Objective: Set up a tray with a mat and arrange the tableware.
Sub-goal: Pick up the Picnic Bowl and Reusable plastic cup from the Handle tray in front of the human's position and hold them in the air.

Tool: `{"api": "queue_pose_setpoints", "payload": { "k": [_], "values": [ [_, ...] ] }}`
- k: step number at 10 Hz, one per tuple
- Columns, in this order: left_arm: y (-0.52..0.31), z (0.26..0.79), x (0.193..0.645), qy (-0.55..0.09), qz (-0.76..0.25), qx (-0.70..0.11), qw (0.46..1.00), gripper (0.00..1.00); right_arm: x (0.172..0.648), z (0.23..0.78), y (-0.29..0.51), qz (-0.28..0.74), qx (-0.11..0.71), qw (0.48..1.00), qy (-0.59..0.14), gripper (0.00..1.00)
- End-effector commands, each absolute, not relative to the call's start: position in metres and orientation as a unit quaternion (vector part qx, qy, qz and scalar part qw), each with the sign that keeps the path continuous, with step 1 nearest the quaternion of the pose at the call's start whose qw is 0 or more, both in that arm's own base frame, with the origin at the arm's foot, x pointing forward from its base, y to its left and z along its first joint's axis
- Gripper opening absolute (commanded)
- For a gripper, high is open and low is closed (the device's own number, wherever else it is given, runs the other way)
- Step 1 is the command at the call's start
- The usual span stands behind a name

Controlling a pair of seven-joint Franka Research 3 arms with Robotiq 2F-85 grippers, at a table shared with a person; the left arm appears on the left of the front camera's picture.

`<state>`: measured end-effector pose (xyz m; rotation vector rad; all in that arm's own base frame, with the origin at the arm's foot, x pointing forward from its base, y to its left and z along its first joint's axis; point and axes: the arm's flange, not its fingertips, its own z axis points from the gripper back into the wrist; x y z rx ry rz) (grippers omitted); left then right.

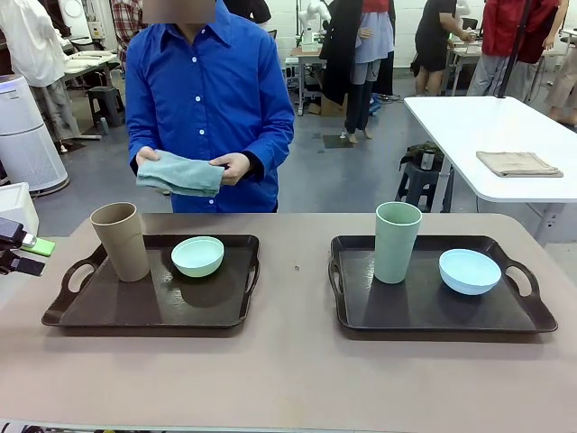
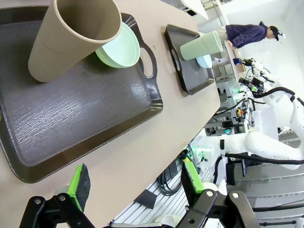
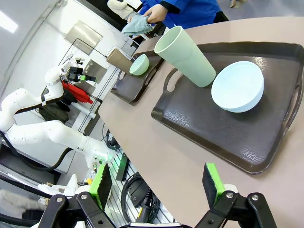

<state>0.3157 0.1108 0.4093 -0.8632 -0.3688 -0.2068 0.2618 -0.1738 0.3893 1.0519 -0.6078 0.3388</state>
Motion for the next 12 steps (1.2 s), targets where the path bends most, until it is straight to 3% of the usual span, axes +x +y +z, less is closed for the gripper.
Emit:
{"api": "queue_pose_setpoints", "payload": {
  "k": [1, 4, 7, 9, 12],
  "values": [
    [0.110, 0.410, 0.315, -0.176, -0.099, -0.421, 0.884, 1.00, 0.261, 0.389, -0.176, 0.155, 0.494, 0.806, -0.288, 1.00],
    [0.119, 0.405, 0.326, -0.180, -0.099, -0.409, 0.889, 1.00, 0.264, 0.393, -0.171, 0.173, 0.490, 0.808, -0.277, 1.00],
    [0.129, 0.405, 0.331, -0.195, -0.166, -0.373, 0.892, 1.00, 0.261, 0.421, -0.161, 0.175, 0.457, 0.828, -0.274, 1.00],
    [0.136, 0.422, 0.332, -0.212, -0.250, -0.306, 0.894, 1.00, 0.260, 0.472, -0.127, 0.173, 0.392, 0.864, -0.264, 1.00],
    [0.146, 0.466, 0.340, -0.250, -0.386, -0.255, 0.851, 1.00, 0.253, 0.551, -0.040, 0.170, 0.298, 0.906, -0.247, 1.00]
  ]
}}
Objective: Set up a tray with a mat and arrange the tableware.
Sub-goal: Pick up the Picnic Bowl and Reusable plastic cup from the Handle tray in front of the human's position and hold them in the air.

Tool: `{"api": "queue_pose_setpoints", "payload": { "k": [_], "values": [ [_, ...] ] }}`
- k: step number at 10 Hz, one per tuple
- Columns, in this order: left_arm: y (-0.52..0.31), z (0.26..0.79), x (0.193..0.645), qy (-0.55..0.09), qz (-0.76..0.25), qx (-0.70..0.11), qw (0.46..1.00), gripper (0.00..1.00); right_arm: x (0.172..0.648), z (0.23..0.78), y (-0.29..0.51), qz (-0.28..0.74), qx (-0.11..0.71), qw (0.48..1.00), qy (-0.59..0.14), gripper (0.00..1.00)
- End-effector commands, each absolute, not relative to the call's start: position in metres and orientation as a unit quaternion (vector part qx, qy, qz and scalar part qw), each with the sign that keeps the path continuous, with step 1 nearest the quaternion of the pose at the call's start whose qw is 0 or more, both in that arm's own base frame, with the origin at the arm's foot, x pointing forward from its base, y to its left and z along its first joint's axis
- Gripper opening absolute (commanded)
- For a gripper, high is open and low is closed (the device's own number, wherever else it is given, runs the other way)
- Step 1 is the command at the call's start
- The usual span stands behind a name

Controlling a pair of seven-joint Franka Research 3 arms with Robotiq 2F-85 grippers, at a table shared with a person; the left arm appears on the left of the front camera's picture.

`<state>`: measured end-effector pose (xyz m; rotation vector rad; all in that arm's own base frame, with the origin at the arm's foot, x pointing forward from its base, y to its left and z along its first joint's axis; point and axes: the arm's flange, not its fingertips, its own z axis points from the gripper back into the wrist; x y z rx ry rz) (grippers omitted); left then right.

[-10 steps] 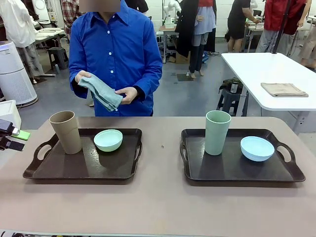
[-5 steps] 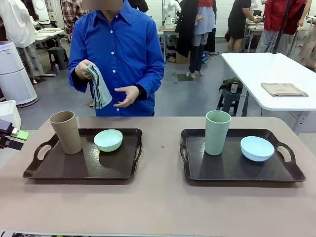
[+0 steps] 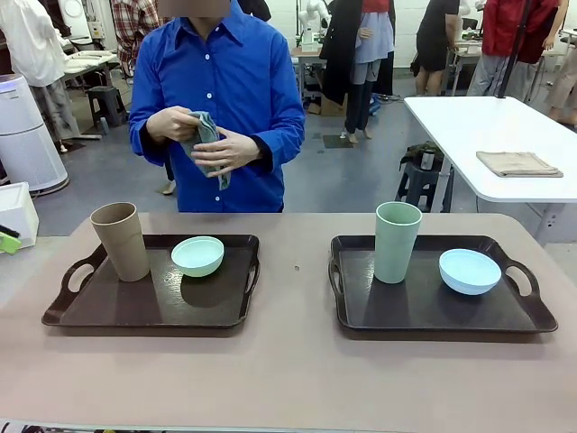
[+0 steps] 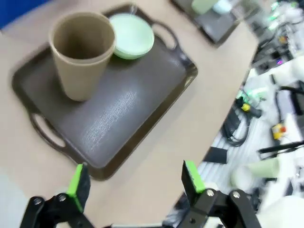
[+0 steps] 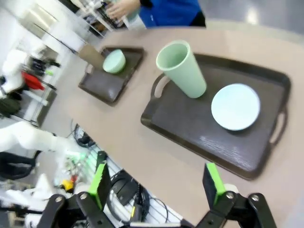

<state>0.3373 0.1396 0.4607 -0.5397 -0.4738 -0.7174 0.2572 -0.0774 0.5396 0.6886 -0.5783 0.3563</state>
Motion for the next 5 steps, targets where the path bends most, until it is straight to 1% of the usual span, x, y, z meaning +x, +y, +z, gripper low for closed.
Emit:
{"api": "queue_pose_setpoints", "payload": {
  "k": [1, 3, 5],
  "values": [
    [0.153, 0.476, 0.348, -0.263, -0.407, -0.261, 0.835, 1.00, 0.253, 0.569, -0.010, 0.177, 0.269, 0.915, -0.242, 1.00],
    [0.163, 0.483, 0.365, -0.285, -0.438, -0.274, 0.807, 1.00, 0.263, 0.608, 0.050, 0.181, 0.239, 0.927, -0.225, 1.00],
    [0.173, 0.482, 0.376, -0.298, -0.461, -0.273, 0.790, 1.00, 0.291, 0.628, 0.126, 0.175, 0.203, 0.942, -0.200, 1.00]
  ]
}}
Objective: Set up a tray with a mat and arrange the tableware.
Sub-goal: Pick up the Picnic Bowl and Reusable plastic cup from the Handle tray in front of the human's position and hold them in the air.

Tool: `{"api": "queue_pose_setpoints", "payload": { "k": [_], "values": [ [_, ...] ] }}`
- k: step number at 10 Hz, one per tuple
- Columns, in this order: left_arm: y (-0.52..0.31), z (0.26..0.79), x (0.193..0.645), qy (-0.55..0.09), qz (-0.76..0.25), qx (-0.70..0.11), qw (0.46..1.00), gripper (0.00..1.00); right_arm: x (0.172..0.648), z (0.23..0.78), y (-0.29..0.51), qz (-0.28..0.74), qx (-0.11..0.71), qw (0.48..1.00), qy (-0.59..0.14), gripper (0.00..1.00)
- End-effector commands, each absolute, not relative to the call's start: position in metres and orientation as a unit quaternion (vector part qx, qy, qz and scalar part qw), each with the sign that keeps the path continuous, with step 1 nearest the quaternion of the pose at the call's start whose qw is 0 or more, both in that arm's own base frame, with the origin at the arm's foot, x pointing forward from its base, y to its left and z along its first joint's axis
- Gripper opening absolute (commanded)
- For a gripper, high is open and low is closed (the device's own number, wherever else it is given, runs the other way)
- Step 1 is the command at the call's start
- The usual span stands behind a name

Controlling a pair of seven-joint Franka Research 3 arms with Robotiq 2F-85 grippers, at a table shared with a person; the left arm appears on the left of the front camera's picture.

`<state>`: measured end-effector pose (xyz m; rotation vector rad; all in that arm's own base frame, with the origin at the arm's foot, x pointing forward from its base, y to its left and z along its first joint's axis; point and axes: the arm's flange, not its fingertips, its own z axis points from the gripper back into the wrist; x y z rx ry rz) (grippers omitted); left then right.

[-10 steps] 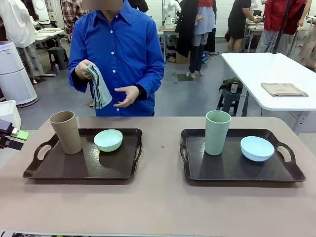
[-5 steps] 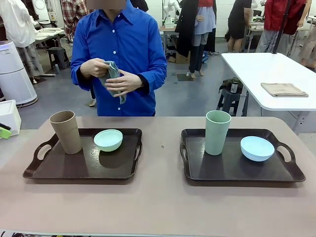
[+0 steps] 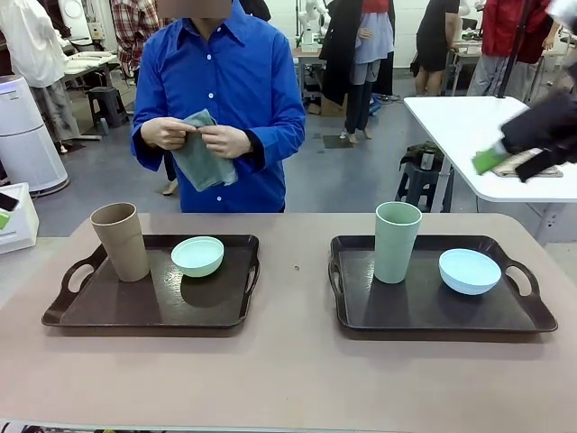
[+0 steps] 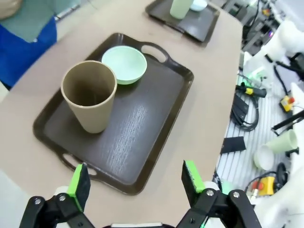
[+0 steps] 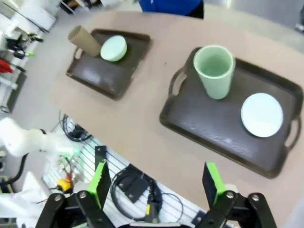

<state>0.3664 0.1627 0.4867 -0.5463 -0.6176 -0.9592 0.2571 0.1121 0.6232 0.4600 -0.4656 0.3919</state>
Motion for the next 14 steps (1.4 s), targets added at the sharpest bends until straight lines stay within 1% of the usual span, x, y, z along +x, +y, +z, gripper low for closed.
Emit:
{"api": "queue_pose_setpoints", "payload": {
  "k": [1, 2, 3, 5, 6, 7, 8, 10, 11, 12, 14],
  "values": [
    [0.174, 0.475, 0.376, -0.300, -0.462, -0.282, 0.786, 1.00, 0.306, 0.630, 0.161, 0.164, 0.185, 0.951, -0.185, 1.00],
    [0.175, 0.470, 0.377, -0.300, -0.468, -0.287, 0.780, 1.00, 0.321, 0.629, 0.192, 0.150, 0.154, 0.958, -0.189, 1.00],
    [0.176, 0.467, 0.377, -0.301, -0.480, -0.294, 0.770, 1.00, 0.340, 0.626, 0.222, 0.137, 0.144, 0.963, -0.181, 1.00],
    [0.167, 0.466, 0.380, -0.291, -0.524, -0.329, 0.730, 1.00, 0.378, 0.606, 0.255, 0.110, 0.147, 0.969, -0.165, 1.00],
    [0.166, 0.466, 0.380, -0.293, -0.534, -0.333, 0.720, 1.00, 0.393, 0.591, 0.268, 0.101, 0.148, 0.971, -0.160, 1.00],
    [0.168, 0.465, 0.377, -0.286, -0.536, -0.318, 0.728, 1.00, 0.402, 0.575, 0.278, 0.091, 0.146, 0.974, -0.148, 1.00],
    [0.169, 0.465, 0.378, -0.279, -0.528, -0.312, 0.739, 1.00, 0.416, 0.561, 0.284, 0.080, 0.166, 0.974, -0.136, 1.00],
    [0.168, 0.465, 0.378, -0.279, -0.512, -0.328, 0.744, 1.00, 0.427, 0.546, 0.272, 0.098, 0.265, 0.956, -0.084, 1.00],
    [0.166, 0.466, 0.377, -0.300, -0.478, -0.324, 0.759, 1.00, 0.418, 0.552, 0.256, 0.173, 0.334, 0.925, -0.063, 1.00],
    [0.167, 0.463, 0.377, -0.282, -0.519, -0.320, 0.740, 1.00, 0.425, 0.539, 0.283, 0.089, 0.205, 0.969, -0.104, 1.00],
    [0.167, 0.463, 0.377, -0.282, -0.519, -0.320, 0.740, 1.00, 0.425, 0.539, 0.283, 0.089, 0.205, 0.969, -0.104, 1.00]
  ]
}}
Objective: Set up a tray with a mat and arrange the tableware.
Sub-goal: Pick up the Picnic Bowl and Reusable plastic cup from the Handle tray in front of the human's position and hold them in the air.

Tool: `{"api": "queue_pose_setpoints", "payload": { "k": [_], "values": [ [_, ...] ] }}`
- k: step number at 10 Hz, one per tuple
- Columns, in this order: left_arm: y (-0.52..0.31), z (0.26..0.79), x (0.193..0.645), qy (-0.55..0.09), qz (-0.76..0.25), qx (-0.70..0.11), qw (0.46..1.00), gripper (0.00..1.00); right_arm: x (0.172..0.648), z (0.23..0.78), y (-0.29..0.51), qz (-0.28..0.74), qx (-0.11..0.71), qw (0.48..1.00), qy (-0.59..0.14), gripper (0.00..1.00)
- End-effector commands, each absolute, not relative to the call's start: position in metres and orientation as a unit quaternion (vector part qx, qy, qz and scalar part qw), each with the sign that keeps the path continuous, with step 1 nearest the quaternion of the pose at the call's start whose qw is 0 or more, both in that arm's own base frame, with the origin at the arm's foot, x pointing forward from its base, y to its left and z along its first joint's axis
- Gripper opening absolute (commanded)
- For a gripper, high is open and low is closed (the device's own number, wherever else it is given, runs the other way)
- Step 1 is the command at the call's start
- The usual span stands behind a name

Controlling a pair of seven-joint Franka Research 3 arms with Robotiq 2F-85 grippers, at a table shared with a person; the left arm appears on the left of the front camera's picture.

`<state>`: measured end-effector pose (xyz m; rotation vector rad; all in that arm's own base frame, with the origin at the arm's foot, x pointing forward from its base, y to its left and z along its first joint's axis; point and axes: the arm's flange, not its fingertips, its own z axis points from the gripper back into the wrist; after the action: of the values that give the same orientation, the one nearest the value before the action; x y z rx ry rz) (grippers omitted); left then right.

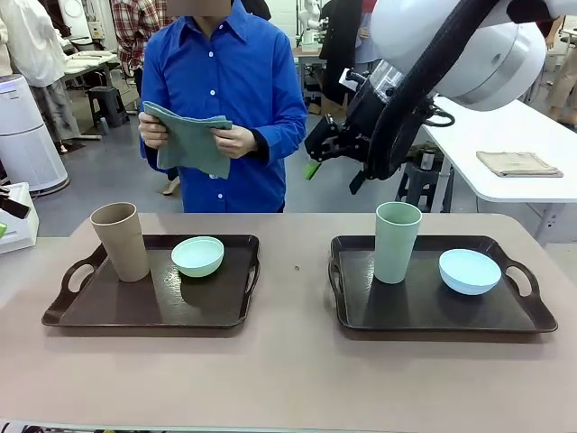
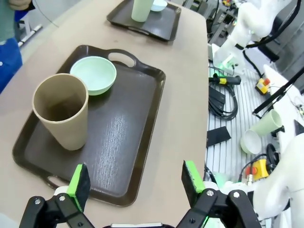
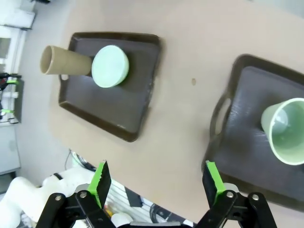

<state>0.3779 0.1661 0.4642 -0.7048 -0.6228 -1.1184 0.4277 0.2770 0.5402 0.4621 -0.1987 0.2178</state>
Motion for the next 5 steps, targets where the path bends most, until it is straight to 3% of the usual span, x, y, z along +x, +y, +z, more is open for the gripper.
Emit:
{"api": "queue_pose_setpoints", "payload": {
  "k": [1, 3, 5],
  "values": [
    [0.167, 0.463, 0.377, -0.282, -0.519, -0.320, 0.740, 1.00, 0.425, 0.539, 0.283, 0.089, 0.205, 0.969, -0.104, 1.00],
    [0.165, 0.464, 0.378, -0.283, -0.512, -0.322, 0.744, 1.00, 0.427, 0.540, 0.279, 0.102, 0.215, 0.966, -0.098, 1.00],
    [0.172, 0.455, 0.418, -0.287, -0.551, -0.295, 0.725, 1.00, 0.459, 0.533, 0.303, 0.111, 0.201, 0.969, -0.092, 1.00]
  ]
}}
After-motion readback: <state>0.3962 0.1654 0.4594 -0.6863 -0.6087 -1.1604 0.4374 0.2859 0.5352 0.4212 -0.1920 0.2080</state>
